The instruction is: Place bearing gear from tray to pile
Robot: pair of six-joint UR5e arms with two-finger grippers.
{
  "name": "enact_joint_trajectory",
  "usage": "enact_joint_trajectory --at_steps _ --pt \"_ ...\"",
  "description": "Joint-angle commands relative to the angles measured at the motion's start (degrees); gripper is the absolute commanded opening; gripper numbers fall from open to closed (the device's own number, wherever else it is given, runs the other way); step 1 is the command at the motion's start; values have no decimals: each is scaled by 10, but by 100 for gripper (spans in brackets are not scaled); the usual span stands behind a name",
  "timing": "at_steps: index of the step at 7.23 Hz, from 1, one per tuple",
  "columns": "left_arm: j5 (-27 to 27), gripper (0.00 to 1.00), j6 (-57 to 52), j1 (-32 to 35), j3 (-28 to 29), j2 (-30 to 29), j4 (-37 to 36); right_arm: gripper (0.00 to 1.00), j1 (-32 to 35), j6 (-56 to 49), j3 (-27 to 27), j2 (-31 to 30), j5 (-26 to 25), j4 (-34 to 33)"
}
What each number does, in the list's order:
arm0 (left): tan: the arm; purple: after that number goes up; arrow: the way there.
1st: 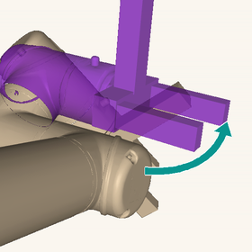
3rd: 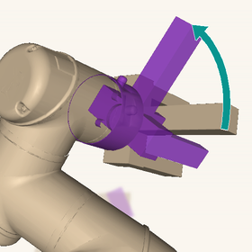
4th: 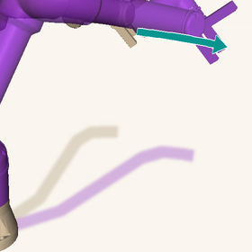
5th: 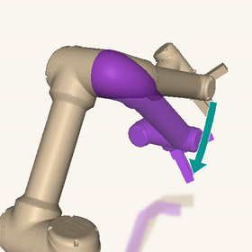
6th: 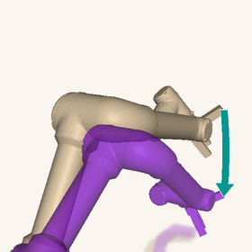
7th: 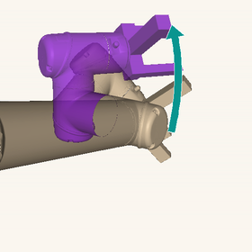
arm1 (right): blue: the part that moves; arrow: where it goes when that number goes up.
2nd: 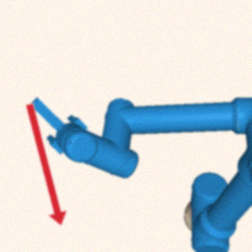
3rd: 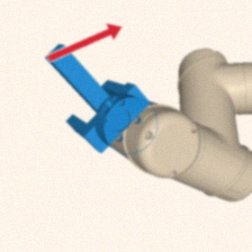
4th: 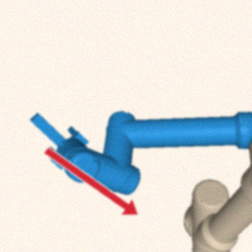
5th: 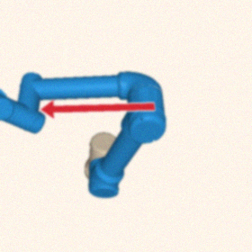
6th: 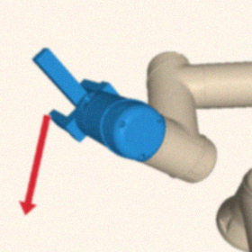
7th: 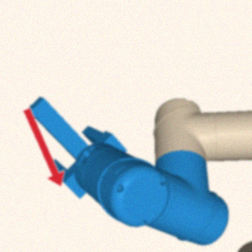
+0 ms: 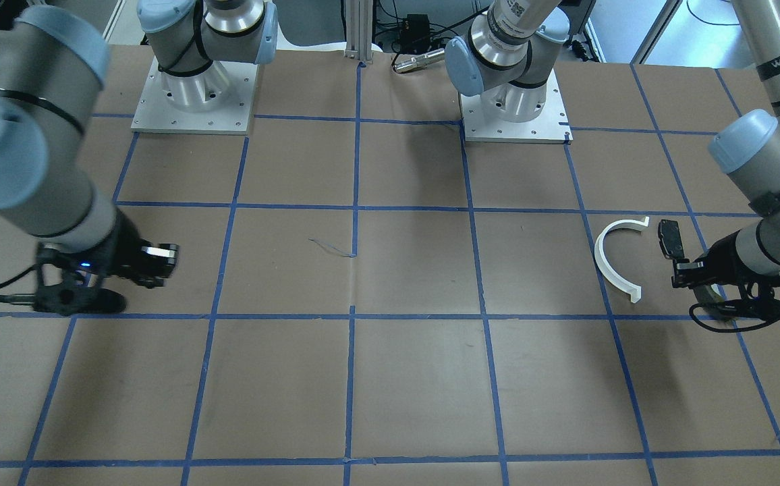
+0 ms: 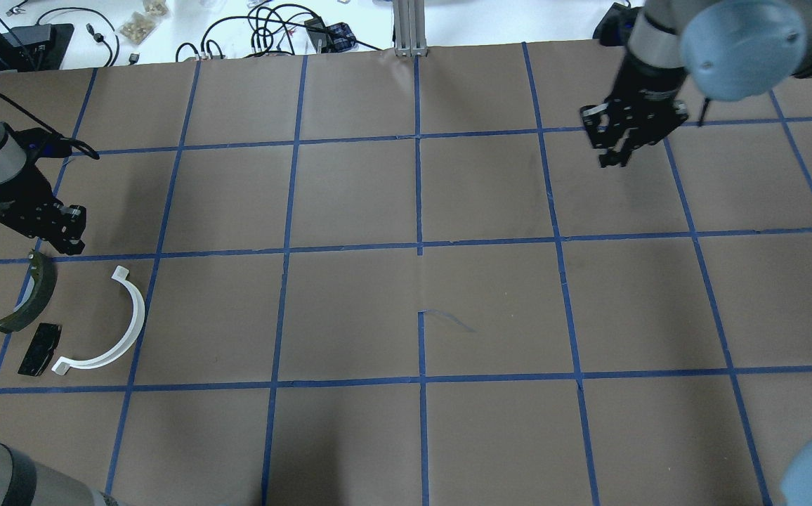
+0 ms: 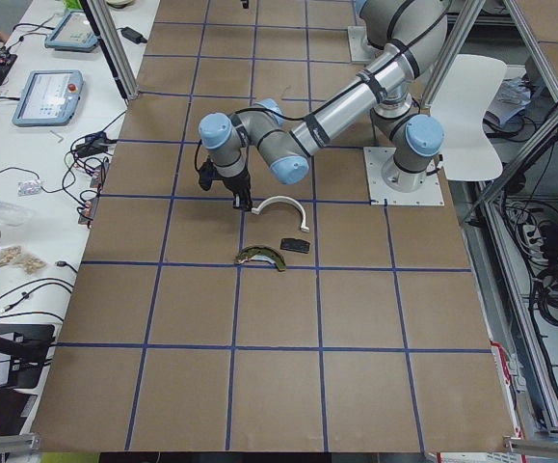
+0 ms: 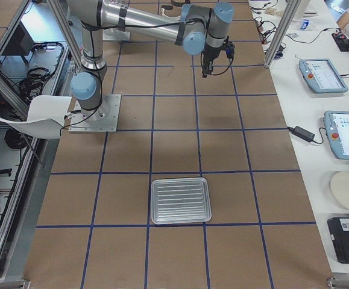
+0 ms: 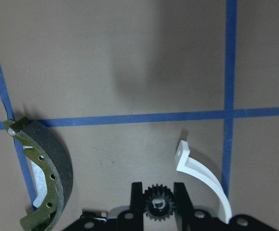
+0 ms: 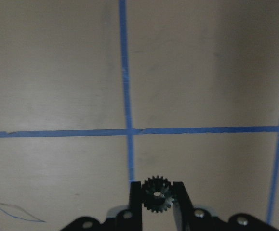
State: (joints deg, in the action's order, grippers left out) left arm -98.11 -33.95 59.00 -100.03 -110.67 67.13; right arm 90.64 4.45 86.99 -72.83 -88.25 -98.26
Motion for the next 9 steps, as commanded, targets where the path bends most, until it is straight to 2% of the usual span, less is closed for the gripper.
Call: enact_joint_trajectory --at_steps 1,2,4,5,6,7,8,9 --pt "0 0 -15 -16 -51 -1 -47 5 114 212 4 48 83 -79" --pt "-1 0 -15 -17 -57 -3 -55 5 162 271 5 83 80 -133" --pt "1 0 -15 -16 -60 -8 -54 9 194 304 20 132 87 -148" --pt "5 0 -15 -16 -70 -8 -55 18 194 305 30 138 99 -154" --pt "3 16 -16 -17 -82 -7 -57 44 196 306 30 145 121 -153" --pt "0 18 -15 -18 -87 0 -56 99 200 305 30 146 110 -151" --pt "0 48 -16 -18 -87 -1 -57 100 199 291 22 143 100 -148" --pt "0 88 -16 -17 -88 -1 -56 100 187 268 13 128 78 -141"
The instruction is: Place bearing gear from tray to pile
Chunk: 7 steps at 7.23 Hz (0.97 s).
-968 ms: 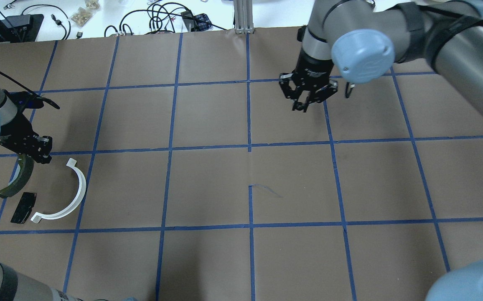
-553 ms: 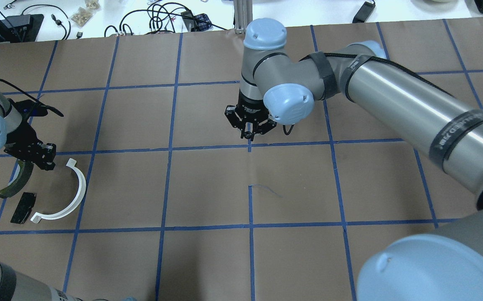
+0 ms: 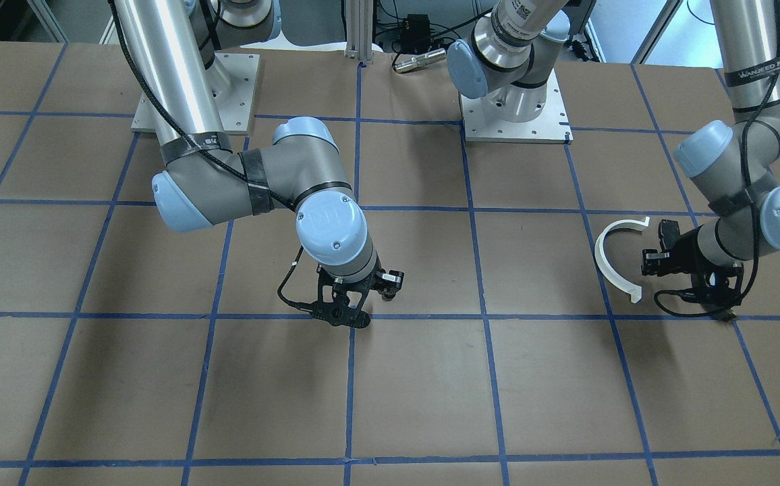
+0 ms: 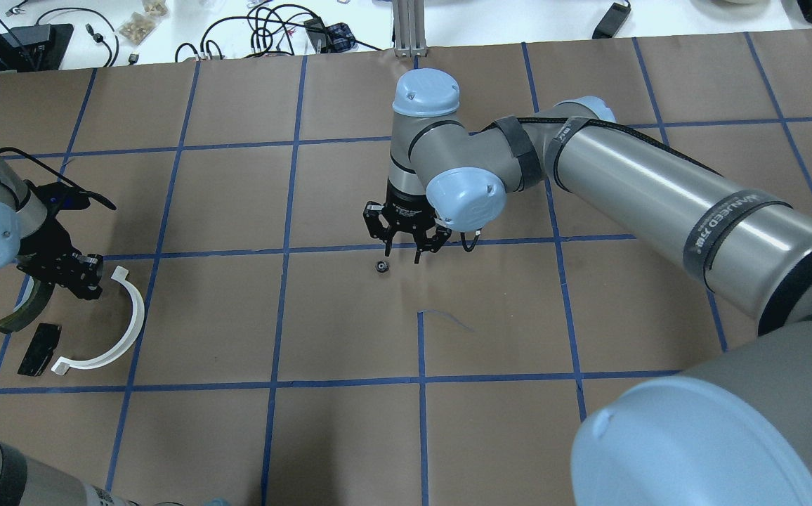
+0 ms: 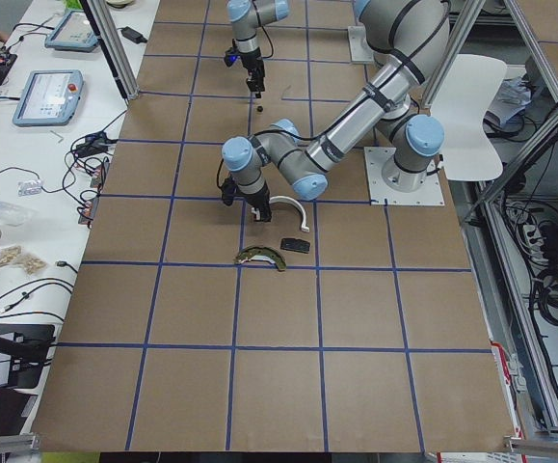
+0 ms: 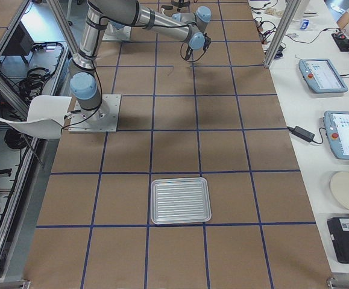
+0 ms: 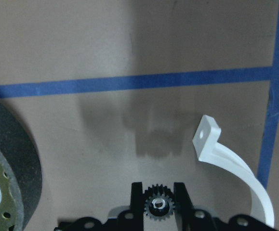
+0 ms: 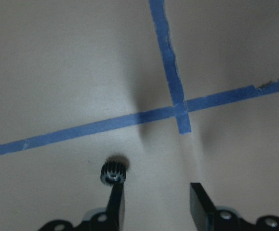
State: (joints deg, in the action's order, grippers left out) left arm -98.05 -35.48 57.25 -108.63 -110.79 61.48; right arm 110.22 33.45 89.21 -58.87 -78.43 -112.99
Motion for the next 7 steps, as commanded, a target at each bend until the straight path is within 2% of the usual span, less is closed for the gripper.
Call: enact_joint_trajectory --at_steps 1,2,3,4,5,6,7 --pt "0 100 0 1 0 0 0 100 -39 -46 -29 -39 -44 40" --pt "-1 100 0 1 4 1 0 100 -85 -95 -54 -68 -49 97" --pt "0 100 1 9 14 9 0 100 -133 -165 -75 -100 -100 147" --pt "8 100 8 19 51 15 11 100 -181 -226 -85 -140 -130 193" --pt "15 100 20 46 106 12 54 100 -207 -272 -88 -179 -126 222" --pt "15 100 93 100 159 9 101 100 -224 -329 -84 -216 -132 247" --pt "25 100 190 156 190 15 149 100 -227 -352 -78 -249 -131 260"
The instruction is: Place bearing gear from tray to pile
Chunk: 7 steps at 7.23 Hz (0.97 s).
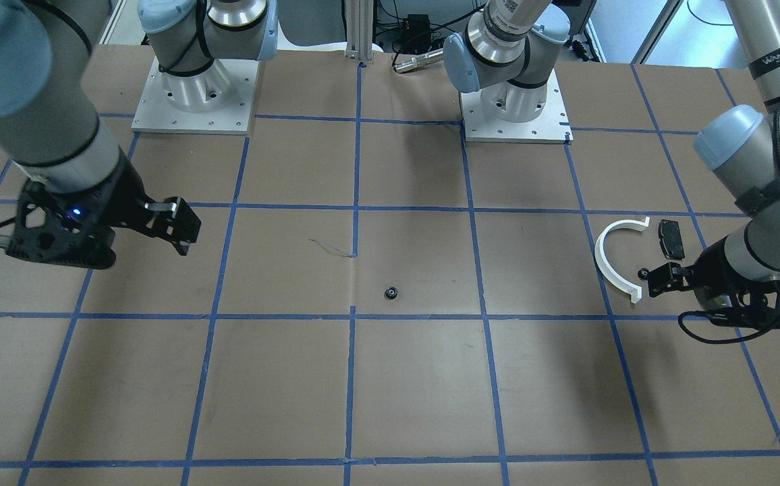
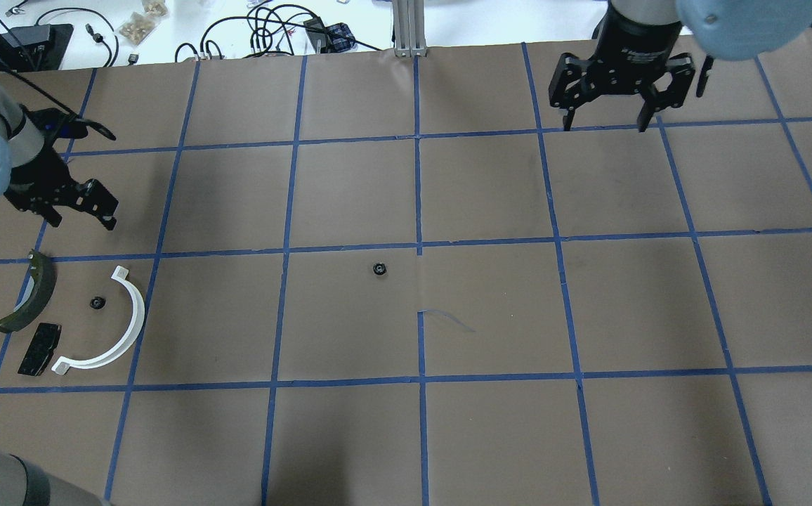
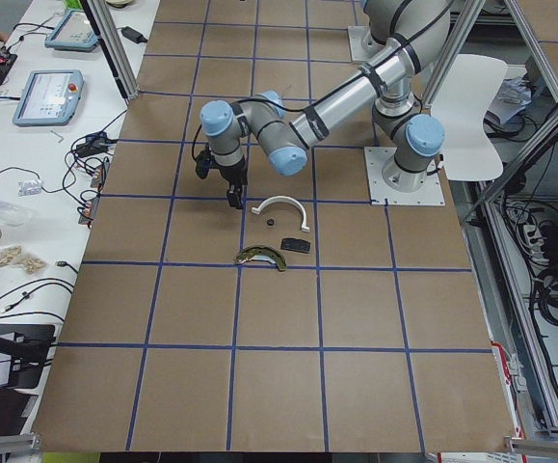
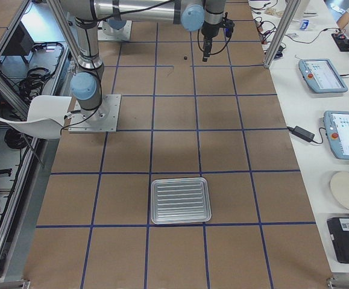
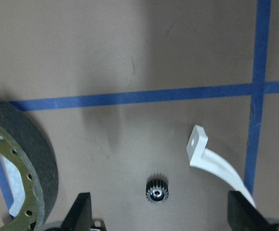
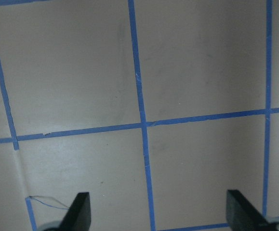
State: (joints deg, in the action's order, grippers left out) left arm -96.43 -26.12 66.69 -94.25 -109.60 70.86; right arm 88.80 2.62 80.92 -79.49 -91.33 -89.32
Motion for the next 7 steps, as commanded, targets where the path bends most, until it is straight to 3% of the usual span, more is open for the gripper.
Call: enact_joint_trajectory --at_steps 1,3,4,5,6,7 --pt "56 100 184 109 55 9 60 100 -12 -32 9 -51 4 19" --pt "63 100 234 209 57 -6 44 100 -8 43 0 -64 27 4" --pt "63 100 264 277 43 -13 3 100 -7 112 -9 -63 29 6" --pt "74 100 309 329 36 -24 -39 100 -5 116 -13 -60 29 6" --pt "121 100 343 346 26 -38 -44 100 -5 108 -9 -61 28 4" --pt "132 100 347 367 12 -46 -49 100 -5 97 -9 -60 28 2"
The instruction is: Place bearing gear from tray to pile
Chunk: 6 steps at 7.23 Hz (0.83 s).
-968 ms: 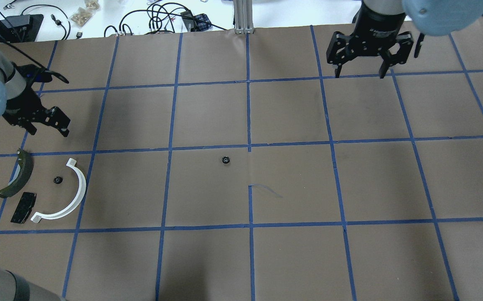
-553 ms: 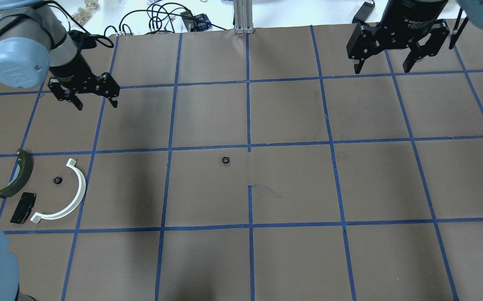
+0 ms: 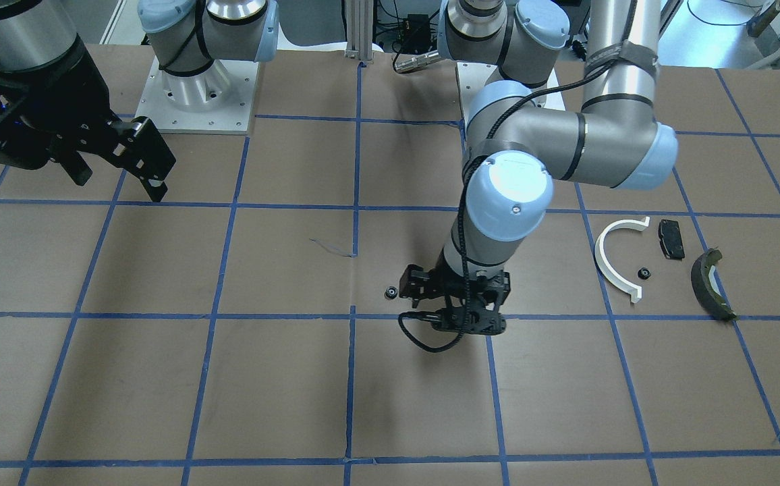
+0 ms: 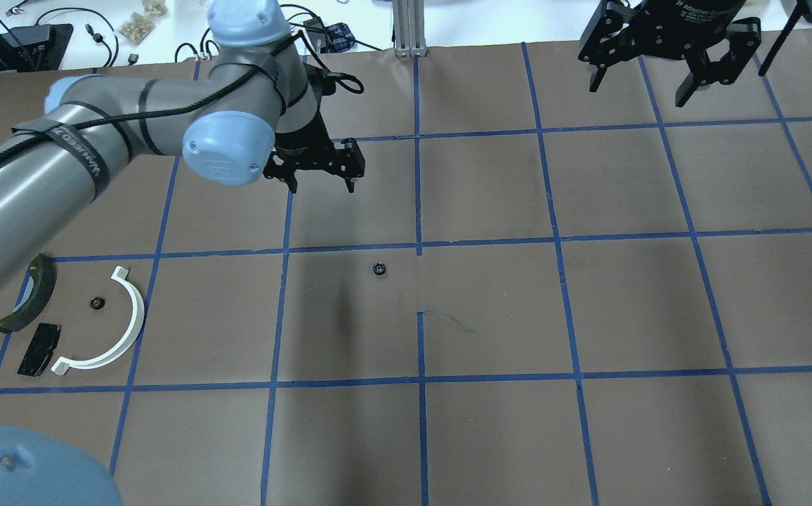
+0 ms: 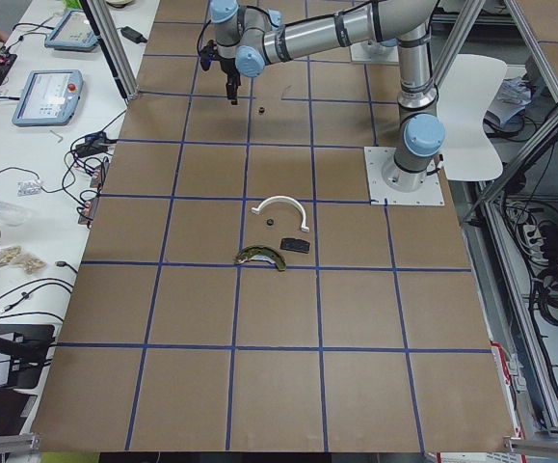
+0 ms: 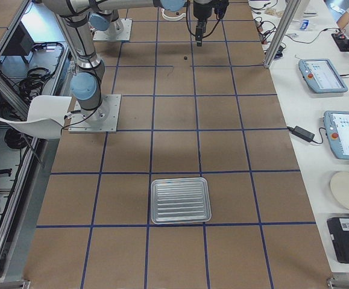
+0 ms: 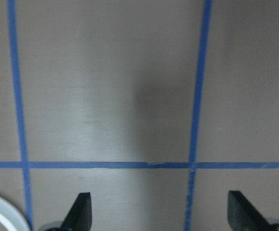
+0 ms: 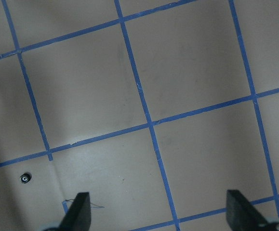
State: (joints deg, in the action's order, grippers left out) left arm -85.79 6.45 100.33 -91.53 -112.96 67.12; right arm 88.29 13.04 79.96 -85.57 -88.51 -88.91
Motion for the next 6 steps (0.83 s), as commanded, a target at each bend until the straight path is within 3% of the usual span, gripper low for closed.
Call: enact_joint_trajectory --at_steps 1,4,6 --pt "23 100 20 42 -36 -14 -34 100 0 -5 2 0 2 -11" --pt "27 100 29 46 -124 -28 -186 100 0 -9 5 4 1 -13" --pt "26 100 26 46 -148 -31 -192 100 0 -9 6 5 2 -12"
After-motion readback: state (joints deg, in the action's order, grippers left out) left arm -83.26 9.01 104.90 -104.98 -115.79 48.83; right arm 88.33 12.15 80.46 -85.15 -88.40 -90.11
